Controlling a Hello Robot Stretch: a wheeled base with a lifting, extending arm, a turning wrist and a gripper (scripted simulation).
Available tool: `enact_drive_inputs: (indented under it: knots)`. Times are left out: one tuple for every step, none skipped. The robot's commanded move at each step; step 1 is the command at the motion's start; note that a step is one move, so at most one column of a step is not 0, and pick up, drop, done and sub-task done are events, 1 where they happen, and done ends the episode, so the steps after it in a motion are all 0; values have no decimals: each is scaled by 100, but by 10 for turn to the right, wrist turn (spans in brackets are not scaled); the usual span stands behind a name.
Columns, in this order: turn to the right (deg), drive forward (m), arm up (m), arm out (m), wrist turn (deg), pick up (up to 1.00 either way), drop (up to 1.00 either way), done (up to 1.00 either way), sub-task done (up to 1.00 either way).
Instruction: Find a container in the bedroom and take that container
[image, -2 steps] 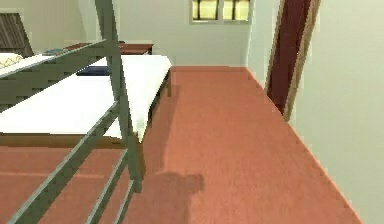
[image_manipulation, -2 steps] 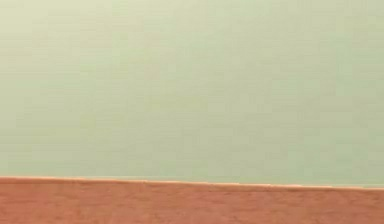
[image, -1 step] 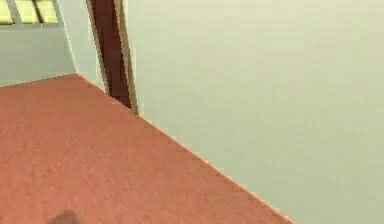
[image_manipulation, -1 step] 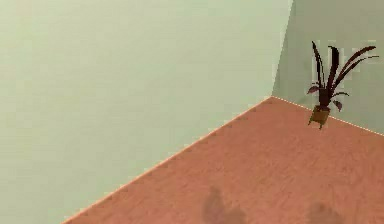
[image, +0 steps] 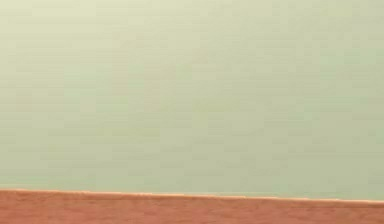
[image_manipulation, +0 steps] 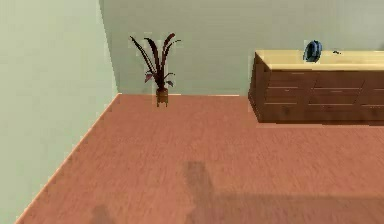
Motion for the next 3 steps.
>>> enact_drive_inputs:
  knots:
    - [0,5,0,0,0,0,0,0,0]
    - [-450,0,0,0,0,0,0,0,0]
    - [-420,0,0,0,0,0,0,0,0]
